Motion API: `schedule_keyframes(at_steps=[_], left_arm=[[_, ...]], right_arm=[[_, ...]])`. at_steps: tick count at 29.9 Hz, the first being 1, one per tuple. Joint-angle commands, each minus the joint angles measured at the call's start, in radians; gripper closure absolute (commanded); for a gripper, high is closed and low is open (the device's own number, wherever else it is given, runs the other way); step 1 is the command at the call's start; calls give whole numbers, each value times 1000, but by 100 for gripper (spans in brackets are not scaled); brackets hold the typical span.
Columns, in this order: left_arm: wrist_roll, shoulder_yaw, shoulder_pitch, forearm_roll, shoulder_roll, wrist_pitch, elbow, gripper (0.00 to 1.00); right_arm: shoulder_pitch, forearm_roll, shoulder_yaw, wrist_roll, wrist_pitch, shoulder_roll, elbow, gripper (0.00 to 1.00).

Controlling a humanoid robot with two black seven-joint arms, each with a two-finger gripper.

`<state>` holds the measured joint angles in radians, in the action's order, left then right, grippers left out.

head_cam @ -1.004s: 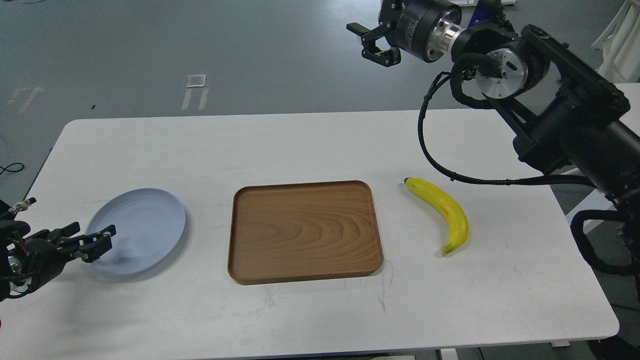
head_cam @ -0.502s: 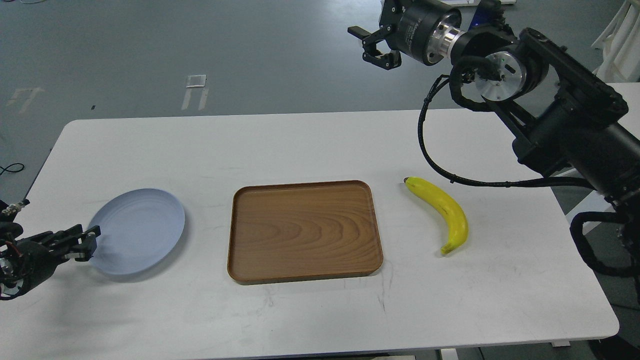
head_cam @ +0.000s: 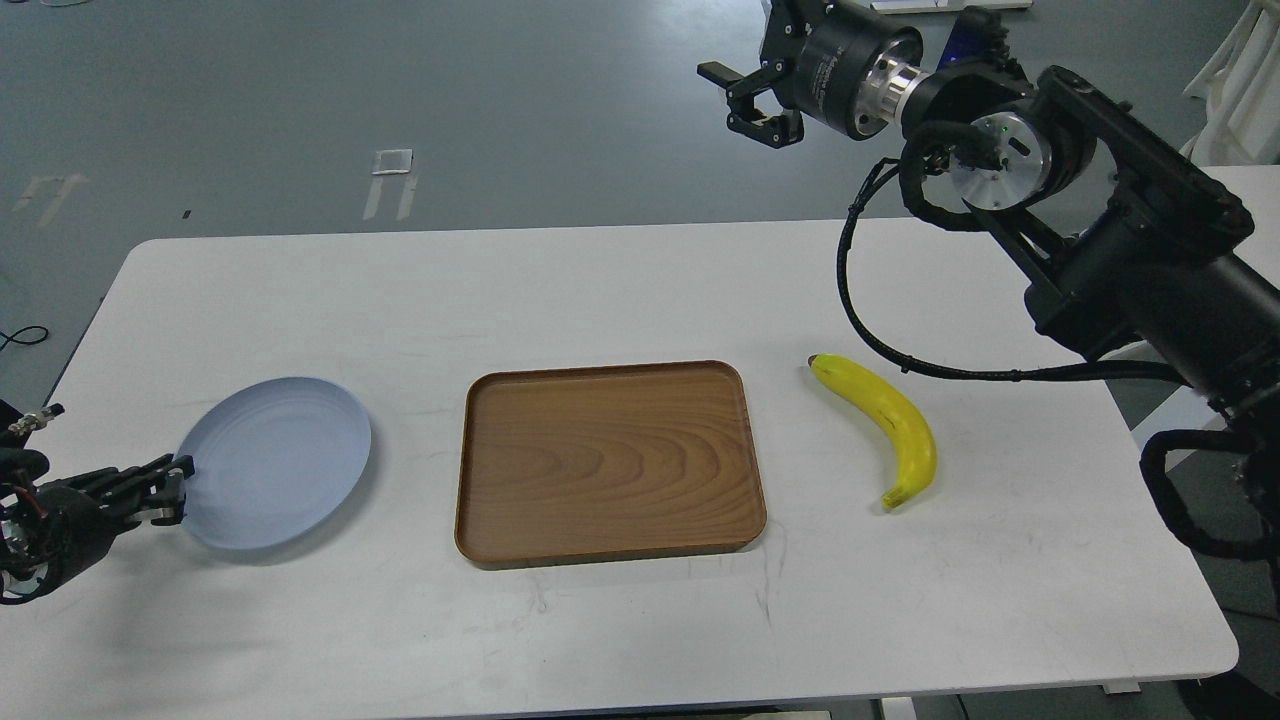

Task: Place banana on plate with both arms
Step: 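Grip the plate rim with the left gripper and tilt it up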

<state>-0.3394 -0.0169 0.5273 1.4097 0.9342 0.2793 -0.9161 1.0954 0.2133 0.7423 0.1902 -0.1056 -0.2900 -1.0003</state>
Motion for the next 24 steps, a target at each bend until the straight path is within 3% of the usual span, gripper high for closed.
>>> schedule_keyframes(at_steps=[1, 15, 20, 24], left_arm=[[0, 2, 0, 0, 2, 1, 8, 100], [-9, -1, 14, 0, 0, 6, 19, 100], [-72, -15, 20, -21, 11, 47, -10, 100], [-92, -17, 22, -38, 18, 57, -41, 100]], right_arm=[[0, 0, -1, 0, 3, 0, 0, 0], [-8, 0, 0, 0, 15, 2, -4, 0], [-8, 0, 0, 0, 15, 2, -4, 0], [-8, 0, 0, -2, 15, 2, -4, 0]])
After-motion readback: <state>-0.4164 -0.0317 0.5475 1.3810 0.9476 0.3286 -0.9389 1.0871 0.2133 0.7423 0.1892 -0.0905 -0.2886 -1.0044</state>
